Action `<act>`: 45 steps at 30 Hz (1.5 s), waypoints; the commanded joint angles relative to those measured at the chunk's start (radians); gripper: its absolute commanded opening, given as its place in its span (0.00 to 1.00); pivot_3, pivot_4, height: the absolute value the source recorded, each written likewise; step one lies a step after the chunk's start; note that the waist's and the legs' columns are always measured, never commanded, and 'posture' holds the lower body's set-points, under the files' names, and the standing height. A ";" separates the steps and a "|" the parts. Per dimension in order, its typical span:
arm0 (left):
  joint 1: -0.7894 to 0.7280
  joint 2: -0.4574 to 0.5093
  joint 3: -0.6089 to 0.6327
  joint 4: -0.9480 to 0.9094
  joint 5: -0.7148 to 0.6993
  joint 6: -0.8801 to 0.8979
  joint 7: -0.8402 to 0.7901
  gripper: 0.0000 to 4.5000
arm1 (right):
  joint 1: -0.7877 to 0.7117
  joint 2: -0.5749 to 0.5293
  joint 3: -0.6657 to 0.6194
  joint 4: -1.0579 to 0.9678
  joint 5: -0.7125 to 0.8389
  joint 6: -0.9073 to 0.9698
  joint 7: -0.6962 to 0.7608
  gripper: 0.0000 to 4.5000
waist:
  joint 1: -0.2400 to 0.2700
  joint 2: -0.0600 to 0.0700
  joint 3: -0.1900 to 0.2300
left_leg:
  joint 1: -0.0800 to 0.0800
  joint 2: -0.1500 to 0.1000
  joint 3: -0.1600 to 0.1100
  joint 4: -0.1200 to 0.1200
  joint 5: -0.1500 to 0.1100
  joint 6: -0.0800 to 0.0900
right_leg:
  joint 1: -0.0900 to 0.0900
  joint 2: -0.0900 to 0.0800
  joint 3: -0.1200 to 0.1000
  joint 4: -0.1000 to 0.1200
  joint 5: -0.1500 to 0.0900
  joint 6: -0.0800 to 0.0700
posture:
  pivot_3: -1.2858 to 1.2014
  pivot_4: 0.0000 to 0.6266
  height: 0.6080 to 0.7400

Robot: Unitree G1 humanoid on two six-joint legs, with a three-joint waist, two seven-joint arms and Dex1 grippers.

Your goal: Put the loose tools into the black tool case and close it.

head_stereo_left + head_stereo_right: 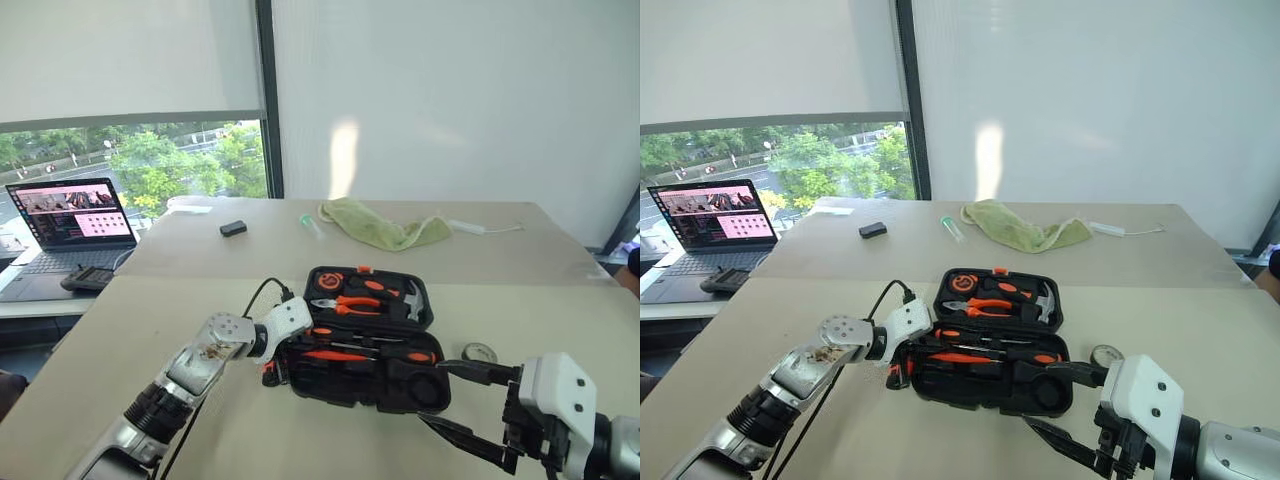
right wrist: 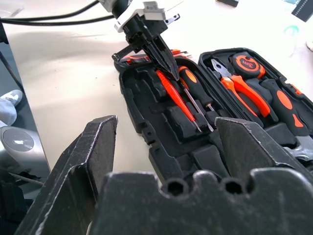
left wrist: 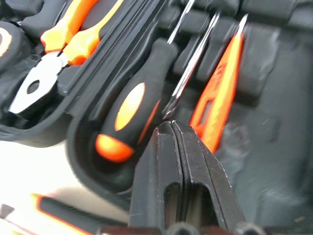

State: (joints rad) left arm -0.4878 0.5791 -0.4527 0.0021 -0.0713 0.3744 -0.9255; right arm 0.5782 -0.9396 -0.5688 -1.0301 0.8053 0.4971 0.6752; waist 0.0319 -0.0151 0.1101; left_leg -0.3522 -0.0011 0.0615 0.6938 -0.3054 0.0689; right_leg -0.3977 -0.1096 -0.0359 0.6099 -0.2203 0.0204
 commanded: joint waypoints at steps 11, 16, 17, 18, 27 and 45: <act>0.155 -0.085 0.019 0.106 -0.048 -0.231 -0.096 0.02 | 0.068 -0.024 -0.014 -0.017 0.002 -0.086 -0.027 0.83 | 0.008 0.002 -0.002 | -0.002 0.000 -0.002 -0.001 -0.008 0.002 | -0.001 -0.003 -0.001 -0.002 -0.003 0.000 | 0.52 0.24 1.00; 0.131 -0.063 0.071 -0.046 -0.303 0.144 -0.238 0.02 | 0.059 -0.023 -0.004 -0.017 -0.007 -0.085 -0.029 0.83 | 0.008 -0.002 0.001 | -0.010 -0.001 -0.003 0.001 -0.012 0.002 | -0.007 -0.003 -0.003 -0.001 -0.004 0.004 | 0.52 0.24 1.00; 0.126 -0.047 0.071 -0.074 -0.339 0.210 -0.261 0.02 | 0.054 -0.023 0.001 -0.017 -0.008 -0.084 -0.031 0.83 | 0.007 -0.004 0.002 | -0.012 -0.001 -0.003 0.001 -0.012 0.002 | -0.008 -0.002 -0.004 -0.002 -0.004 0.004 | 0.52 0.24 1.00; 0.111 -0.037 0.082 -0.089 -0.388 0.309 -0.268 0.02 | 0.045 -0.024 0.006 -0.017 -0.009 -0.081 -0.034 0.83 | 0.005 -0.004 0.002 | -0.013 -0.001 -0.004 0.002 -0.012 0.001 | -0.008 -0.001 -0.004 -0.001 -0.004 0.004 | 0.52 0.24 1.00; 0.050 -0.051 0.169 -0.002 -0.484 0.450 -0.273 0.02 | 0.014 -0.022 0.032 -0.017 -0.019 -0.067 -0.041 0.83 | 0.005 -0.004 0.012 | -0.015 -0.003 -0.005 0.005 -0.013 0.003 | -0.009 0.005 -0.005 0.000 -0.008 0.008 | 0.52 0.24 1.00; -0.091 -0.188 0.151 0.547 -0.153 -0.122 -0.098 0.02 | -0.018 -0.027 0.051 -0.017 -0.011 -0.046 -0.047 0.83 | 0.010 -0.004 0.021 | -0.001 0.001 -0.005 0.004 -0.007 -0.006 | 0.008 -0.005 -0.004 -0.009 -0.006 0.005 | 0.52 0.24 1.00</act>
State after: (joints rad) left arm -0.5710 0.3791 -0.3198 0.4136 -0.3139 0.2644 -1.1073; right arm 0.5700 -0.9570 -0.5175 -1.0303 0.7879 0.4548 0.6336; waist 0.0423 -0.0189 0.1306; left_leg -0.3529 -0.0002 0.0563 0.6960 -0.3123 0.0627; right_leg -0.3895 -0.1142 -0.0402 0.5989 -0.2257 0.0261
